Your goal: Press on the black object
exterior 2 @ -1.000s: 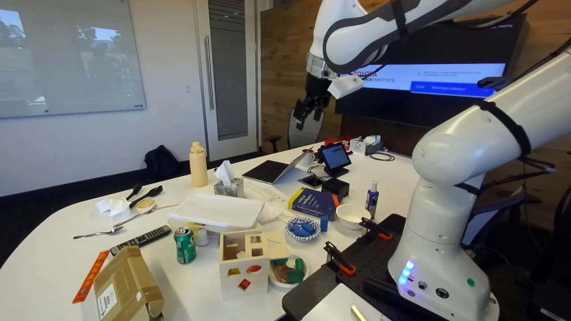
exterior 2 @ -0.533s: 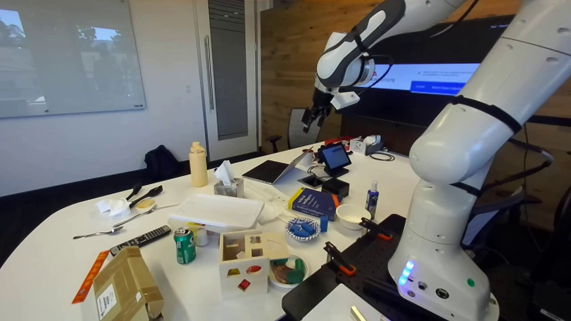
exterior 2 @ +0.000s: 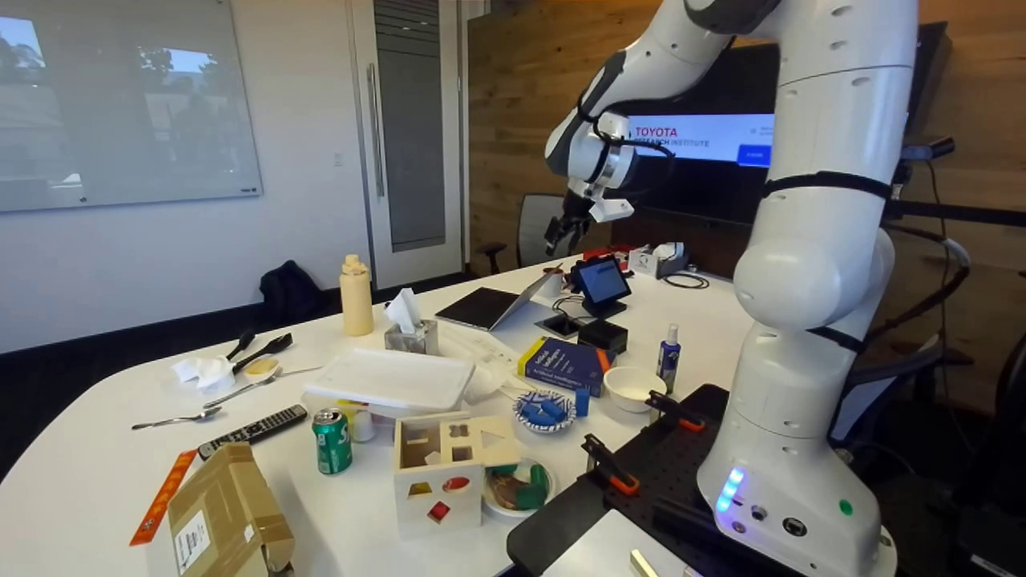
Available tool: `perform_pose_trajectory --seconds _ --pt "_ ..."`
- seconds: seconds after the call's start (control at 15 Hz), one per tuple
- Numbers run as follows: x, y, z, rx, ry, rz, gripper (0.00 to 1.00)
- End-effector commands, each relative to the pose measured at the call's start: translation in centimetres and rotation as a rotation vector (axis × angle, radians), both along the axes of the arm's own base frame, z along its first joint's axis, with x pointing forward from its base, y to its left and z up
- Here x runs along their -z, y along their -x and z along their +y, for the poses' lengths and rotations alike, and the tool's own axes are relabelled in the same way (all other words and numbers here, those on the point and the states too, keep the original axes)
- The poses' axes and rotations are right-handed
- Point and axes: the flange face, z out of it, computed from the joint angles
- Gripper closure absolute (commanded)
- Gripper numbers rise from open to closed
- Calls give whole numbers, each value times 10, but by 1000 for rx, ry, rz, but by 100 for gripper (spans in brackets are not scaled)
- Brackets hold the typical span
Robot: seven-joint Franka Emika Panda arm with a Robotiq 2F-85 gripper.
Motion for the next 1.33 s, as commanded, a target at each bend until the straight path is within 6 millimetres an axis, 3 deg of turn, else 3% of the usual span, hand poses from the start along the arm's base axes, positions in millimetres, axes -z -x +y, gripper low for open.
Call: perform_pose_trajectory --seconds 0.0,0.4,0.47,0.53,0.8,1.13,1.27 --pt "42 -43 -52 10 10 42 0" --pt "139 -73 -146 117 50 166 0" --pt "153 -76 -159 133 56 181 25" --pt "167 -78 -170 148 56 201 28" --pt "215 -88 -200 193 56 271 58" --pt "246 -112 -208 207 33 323 97" --pt "251 -120 -209 210 28 341 100"
